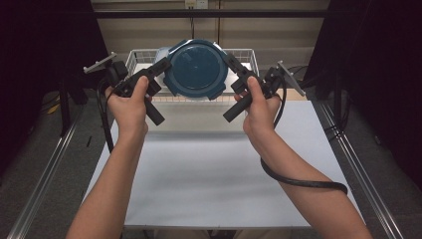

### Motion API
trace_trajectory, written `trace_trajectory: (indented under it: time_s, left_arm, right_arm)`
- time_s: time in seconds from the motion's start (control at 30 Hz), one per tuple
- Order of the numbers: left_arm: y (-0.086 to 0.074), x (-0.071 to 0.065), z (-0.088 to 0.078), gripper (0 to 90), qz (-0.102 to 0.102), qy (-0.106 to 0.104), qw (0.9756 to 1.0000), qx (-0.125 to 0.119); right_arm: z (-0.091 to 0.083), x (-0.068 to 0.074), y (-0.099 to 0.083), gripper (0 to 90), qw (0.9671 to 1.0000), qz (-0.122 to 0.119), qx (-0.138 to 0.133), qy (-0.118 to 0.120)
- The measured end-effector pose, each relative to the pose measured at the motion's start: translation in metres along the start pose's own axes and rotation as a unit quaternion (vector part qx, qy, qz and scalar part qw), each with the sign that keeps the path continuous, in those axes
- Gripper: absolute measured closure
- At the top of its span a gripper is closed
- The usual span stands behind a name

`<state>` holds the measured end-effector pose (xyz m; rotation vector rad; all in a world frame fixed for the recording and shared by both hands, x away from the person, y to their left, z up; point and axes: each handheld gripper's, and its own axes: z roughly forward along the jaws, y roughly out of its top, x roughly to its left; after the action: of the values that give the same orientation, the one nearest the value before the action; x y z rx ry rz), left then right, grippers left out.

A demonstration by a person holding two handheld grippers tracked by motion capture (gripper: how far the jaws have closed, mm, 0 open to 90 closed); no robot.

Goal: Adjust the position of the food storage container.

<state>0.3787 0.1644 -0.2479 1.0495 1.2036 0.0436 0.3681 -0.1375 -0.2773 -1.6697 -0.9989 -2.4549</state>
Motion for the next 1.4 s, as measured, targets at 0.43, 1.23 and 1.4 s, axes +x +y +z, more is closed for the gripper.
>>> trace_trajectory:
  time_s: [0.43, 1.23, 1.4]
  left_arm:
    - [0.019, 0.007, 0.014, 74.8, -0.010, -0.001, 0.9999, -0.005]
    - [0.047, 0.021, 0.037, 74.7, -0.027, 0.001, 0.9996, -0.006]
    - [0.052, 0.024, 0.041, 74.7, -0.026, 0.004, 0.9996, -0.007]
  right_arm:
    - [0.025, 0.001, 0.008, 76.9, 1.0000, 0.002, -0.005, -0.001]
    - [0.065, -0.002, 0.018, 77.2, 0.9998, 0.011, -0.013, -0.007]
    - [0.072, -0.004, 0.020, 77.2, 0.9998, 0.012, -0.013, -0.009]
